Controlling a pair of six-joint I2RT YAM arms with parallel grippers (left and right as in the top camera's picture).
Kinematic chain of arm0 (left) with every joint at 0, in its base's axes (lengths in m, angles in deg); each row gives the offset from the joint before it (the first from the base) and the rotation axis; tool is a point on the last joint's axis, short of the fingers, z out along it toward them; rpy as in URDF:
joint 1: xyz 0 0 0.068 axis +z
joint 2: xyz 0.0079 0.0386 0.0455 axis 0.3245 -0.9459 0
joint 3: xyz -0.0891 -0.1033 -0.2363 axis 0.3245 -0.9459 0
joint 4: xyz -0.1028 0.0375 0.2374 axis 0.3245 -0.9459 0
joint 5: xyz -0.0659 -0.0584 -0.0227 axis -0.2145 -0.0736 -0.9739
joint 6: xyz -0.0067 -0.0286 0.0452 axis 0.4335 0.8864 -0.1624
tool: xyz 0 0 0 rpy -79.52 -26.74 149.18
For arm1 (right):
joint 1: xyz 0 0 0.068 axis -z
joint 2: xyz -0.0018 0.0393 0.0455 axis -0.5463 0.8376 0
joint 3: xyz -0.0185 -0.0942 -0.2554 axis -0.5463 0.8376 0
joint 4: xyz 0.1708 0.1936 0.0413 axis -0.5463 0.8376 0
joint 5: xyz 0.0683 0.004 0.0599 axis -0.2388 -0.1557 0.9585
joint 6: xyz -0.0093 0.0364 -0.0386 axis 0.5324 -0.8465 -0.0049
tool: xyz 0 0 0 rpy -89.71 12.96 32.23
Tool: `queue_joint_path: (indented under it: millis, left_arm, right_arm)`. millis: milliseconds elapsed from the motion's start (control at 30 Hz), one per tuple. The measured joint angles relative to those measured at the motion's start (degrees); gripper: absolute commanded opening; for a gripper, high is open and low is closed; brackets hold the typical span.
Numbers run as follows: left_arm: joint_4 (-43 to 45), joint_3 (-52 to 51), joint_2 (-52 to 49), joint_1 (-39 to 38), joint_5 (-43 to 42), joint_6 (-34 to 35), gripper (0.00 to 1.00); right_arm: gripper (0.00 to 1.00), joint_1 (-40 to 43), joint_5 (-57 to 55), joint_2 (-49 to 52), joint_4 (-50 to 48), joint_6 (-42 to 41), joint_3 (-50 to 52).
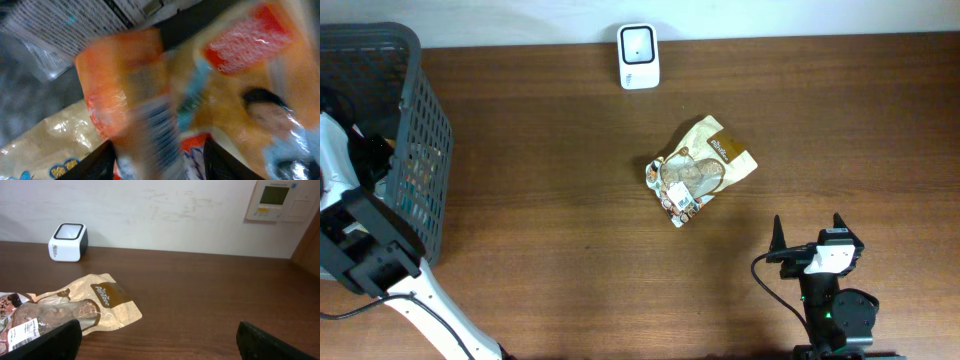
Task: Scan the item barcode
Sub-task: 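Reach the left gripper into the basket and grasp the orange Kimberly-Clark pack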
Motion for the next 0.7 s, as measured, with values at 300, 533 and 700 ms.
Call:
queue_joint_path:
  millis: [300,533,700]
  left_arm:
    - [1.1,-1.2,0.1,0.1,0.2,0.1,0.0]
    - [0.7,1.6,9.7,0.0,-0.2,0.1,0.0]
    - [4.3,2.7,24.0,0.0,-7.5,0.1,0.0]
  right_arm:
    - [0.98,0.0,0.0,0.0,0.0,0.0,0.0]
    - [0.98,0.0,0.0,0.0,0.0,0.0,0.0]
    - [0.99,0.0,0.0,0.0,0.0,0.0,0.0]
